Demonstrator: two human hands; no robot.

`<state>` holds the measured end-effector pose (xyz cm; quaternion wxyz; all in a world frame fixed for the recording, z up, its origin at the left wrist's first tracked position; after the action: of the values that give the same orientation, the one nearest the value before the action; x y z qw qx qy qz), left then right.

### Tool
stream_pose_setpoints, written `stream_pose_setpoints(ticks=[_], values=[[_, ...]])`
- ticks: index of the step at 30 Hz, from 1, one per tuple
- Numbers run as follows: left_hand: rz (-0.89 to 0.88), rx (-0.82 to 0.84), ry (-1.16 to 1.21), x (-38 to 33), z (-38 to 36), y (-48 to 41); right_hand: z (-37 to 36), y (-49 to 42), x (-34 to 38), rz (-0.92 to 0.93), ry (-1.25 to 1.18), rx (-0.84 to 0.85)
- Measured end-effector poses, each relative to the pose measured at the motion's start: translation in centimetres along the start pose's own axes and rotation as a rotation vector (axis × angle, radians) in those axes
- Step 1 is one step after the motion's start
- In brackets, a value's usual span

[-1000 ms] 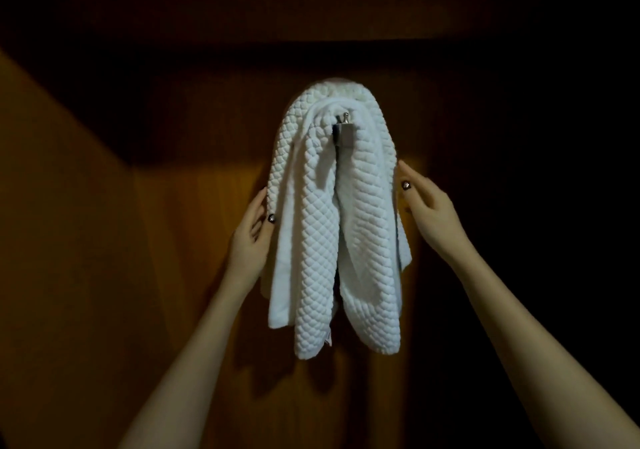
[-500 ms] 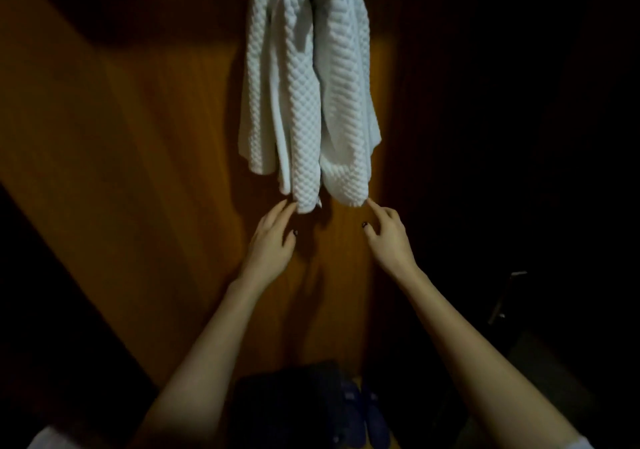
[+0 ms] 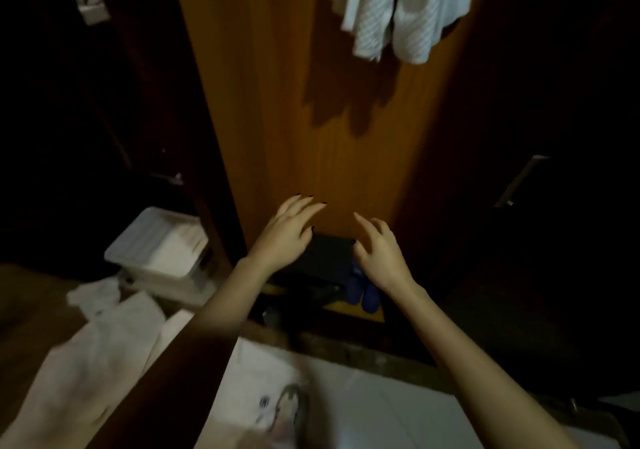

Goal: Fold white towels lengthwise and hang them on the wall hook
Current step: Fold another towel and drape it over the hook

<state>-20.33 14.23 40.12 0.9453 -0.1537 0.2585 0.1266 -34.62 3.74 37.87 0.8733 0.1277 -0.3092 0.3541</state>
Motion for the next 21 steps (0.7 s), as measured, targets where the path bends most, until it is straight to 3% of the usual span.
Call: stream_pose_setpoints(ticks=[12,21], values=[[0.403,0.108,0.027,10.9,-10.2,21.7,-20.0,10.2,-5.5,-0.109,0.24,0.407],[0.569,0.256,-0.002,26.2,-32.2,35.7,-43.4,12.1,-18.1,0.022,0.488,0.549]])
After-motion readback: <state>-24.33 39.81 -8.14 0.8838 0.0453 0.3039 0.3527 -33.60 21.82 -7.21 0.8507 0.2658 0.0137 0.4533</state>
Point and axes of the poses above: each hand's wrist, its own y-axis away from the middle knuckle, its own z-axis out of the back of the hand, x = y × z, the point moved 8 cm from there along -y, towards the middle knuckle, and after that the axes turned 6 degrees about -z, right-handed, at the moved point
